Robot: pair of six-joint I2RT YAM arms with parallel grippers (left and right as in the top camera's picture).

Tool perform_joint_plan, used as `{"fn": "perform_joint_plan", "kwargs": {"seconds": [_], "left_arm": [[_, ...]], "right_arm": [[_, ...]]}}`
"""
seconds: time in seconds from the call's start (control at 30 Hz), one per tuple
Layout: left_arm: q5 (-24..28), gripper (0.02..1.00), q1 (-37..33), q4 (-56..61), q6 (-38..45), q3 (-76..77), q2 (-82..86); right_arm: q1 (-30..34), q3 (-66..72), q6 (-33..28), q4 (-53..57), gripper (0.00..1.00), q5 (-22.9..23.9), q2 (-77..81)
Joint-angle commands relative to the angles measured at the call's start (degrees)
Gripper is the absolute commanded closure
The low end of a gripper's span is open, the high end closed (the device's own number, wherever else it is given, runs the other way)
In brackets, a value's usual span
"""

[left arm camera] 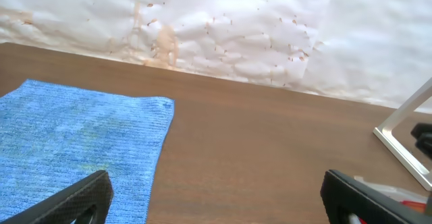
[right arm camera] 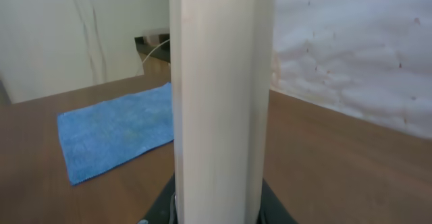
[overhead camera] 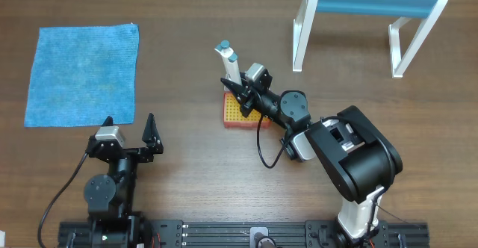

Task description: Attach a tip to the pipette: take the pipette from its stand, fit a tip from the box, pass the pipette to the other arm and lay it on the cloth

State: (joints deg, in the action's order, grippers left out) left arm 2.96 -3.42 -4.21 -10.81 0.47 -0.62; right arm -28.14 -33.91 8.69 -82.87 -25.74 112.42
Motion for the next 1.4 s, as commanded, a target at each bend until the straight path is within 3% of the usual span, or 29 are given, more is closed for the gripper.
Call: {"fn": "perform_joint_plan", "kwargs": {"seconds": [0.03, 0.2, 0.3, 0.4, 0.47, 0.6, 0.73, 0.97, 1.27, 1.4], "left_arm": [[-0.66, 0.023, 0.35, -0.33, -0.76, -0.15, 0.42], [-0.66, 0.023, 0.35, -0.33, -0.76, -0.15, 0.42], [-0.66, 0.023, 0.35, -0.33, -0.76, -0.15, 0.42], [-0.63, 0.023, 0.35, -0.33, -0.76, -0.15, 0.42], [-0.66, 0.023, 0.35, -0.35, -0.76, -0.15, 0.42], [-0.66, 0.023, 0.35, -0.33, -0.76, -0.15, 0.42], [-0.66, 0.023, 0.35, -0.33, -0.76, -0.15, 0.42], [-0.66, 0.023, 0.35, -0.33, -0.76, -0.15, 0.44], [-0.66, 0.023, 0.35, -0.33, -0.76, -0.15, 0.42], [-0.66, 0.023, 0.35, -0.33, -0.76, -0.15, 0.42]], "right_arm": [[-0.39, -3.37, -0.37, 0.26, 0.919, -0.55, -6.8], [-0.39, -3.74, -0.35, 1.31, 0.917, -0.96, -12.96], [-0.39, -4.09, -0.37, 8.92, 0.921, -3.76, -17.9], [-0.39, -7.37, -0.37, 29.83, 0.917, -7.34, -25.66], [-0.55, -12.9, -0.39, 52.09, 0.921, -7.82, -31.54], [-0.72, -23.98, -0.39, 83.45, 0.919, -7.78, -36.74], [-0.96, -28.09, -0.39, 98.2, 0.917, -7.78, -37.11], [-0.94, -28.02, 0.57, 113.33, 0.919, -7.78, -35.69], [-0.94, -28.02, 18.21, 120.1, 0.919, -8.41, -35.71], [-0.94, -28.02, 21.88, 119.93, 0.919, -8.41, -35.71]]}}
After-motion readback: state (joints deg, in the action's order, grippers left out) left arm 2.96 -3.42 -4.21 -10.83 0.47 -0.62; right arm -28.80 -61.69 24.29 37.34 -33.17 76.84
